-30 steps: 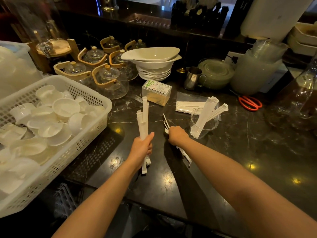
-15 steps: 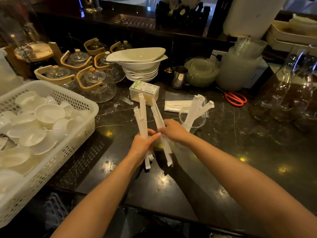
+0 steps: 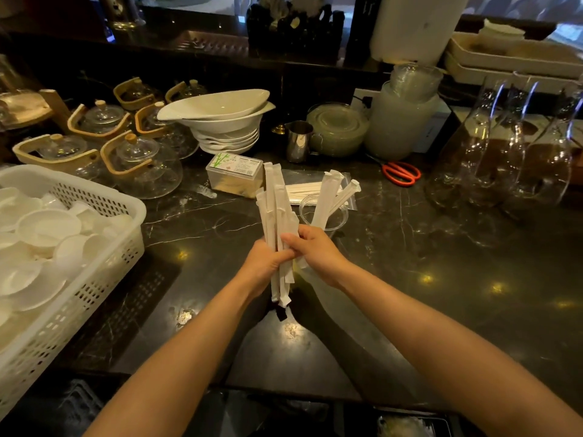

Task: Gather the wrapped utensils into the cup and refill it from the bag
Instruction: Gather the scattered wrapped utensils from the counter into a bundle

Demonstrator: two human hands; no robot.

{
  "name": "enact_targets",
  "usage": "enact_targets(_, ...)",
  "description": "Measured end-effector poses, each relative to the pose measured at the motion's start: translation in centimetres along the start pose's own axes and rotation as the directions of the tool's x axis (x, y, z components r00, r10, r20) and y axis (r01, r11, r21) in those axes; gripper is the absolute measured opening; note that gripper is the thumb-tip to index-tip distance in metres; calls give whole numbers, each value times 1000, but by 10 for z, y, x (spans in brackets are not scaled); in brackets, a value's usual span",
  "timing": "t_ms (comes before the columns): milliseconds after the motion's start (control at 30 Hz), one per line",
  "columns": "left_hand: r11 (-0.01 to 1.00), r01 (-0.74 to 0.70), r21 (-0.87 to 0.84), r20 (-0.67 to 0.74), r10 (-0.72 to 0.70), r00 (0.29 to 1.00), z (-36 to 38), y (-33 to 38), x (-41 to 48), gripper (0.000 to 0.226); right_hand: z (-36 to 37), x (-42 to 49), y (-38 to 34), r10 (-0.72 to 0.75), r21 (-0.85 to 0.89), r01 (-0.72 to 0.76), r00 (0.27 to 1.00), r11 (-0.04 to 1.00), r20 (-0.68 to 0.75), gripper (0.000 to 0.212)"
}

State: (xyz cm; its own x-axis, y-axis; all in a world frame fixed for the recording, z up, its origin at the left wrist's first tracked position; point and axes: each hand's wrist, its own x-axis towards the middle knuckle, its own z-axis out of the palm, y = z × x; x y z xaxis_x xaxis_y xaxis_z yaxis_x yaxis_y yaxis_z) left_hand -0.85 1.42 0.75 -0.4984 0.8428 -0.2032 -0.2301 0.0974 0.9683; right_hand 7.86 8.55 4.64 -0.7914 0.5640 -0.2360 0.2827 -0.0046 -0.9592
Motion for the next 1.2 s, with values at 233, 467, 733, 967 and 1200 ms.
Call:
enact_targets(233,1000,3,-5,60,-3,998,13,-1,4,29,-13,-5,15,14,67,-10,999,998,-48,32)
enact_targets(467,999,-19,49,84,14,996,18,-7,8,23,-30,-7,27,60,-9,-61,997,998,-40,29)
enact_targets(733,999,17,29,50,-19,999,18,-15,10,17,-37,-12,36,108,-74,-97,979,993,172,33)
enact_targets(967,1000,14,14,22,-15,1000,24,-12,9,13,-32,-8,45,89,-434,-33,990,901,110,24)
enact_targets(1200,998,4,63,10,-4,1000,25,-11,9,12,-31,-5,45,157,-604,-4,967,797,201,29)
